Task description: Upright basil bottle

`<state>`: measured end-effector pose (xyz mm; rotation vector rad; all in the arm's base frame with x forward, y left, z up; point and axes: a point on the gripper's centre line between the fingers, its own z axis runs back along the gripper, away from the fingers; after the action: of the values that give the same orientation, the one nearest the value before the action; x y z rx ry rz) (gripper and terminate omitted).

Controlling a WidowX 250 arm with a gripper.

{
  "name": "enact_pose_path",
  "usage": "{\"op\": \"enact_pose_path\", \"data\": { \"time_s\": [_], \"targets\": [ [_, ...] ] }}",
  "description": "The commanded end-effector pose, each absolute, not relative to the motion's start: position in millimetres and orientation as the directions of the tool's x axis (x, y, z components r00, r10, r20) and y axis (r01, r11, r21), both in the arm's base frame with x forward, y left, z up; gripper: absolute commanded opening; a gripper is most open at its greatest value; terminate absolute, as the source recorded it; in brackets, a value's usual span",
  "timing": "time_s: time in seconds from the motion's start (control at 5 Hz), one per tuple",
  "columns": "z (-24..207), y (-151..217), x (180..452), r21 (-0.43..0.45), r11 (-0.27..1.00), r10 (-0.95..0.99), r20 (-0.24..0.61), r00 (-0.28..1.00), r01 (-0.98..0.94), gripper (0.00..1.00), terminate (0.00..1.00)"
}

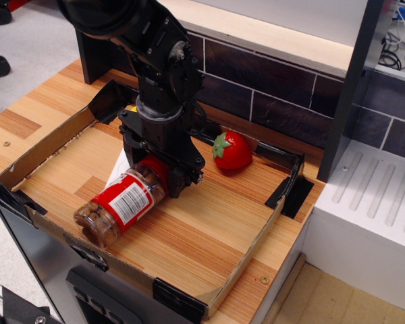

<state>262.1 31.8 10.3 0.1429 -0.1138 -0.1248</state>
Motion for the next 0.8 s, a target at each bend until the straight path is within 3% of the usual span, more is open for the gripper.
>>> {"op": "enact_pose_path", "data": {
  "time_s": [0.0,0.6],
  "targets": [
    [39,29,269,0.139,0.985,-0.118,0.156,0.981,0.097,0.0,0.0],
    [99,17,266,0.067,0.994,-0.096,0.273,0.957,0.081,0.0,0.0]
  ]
}}
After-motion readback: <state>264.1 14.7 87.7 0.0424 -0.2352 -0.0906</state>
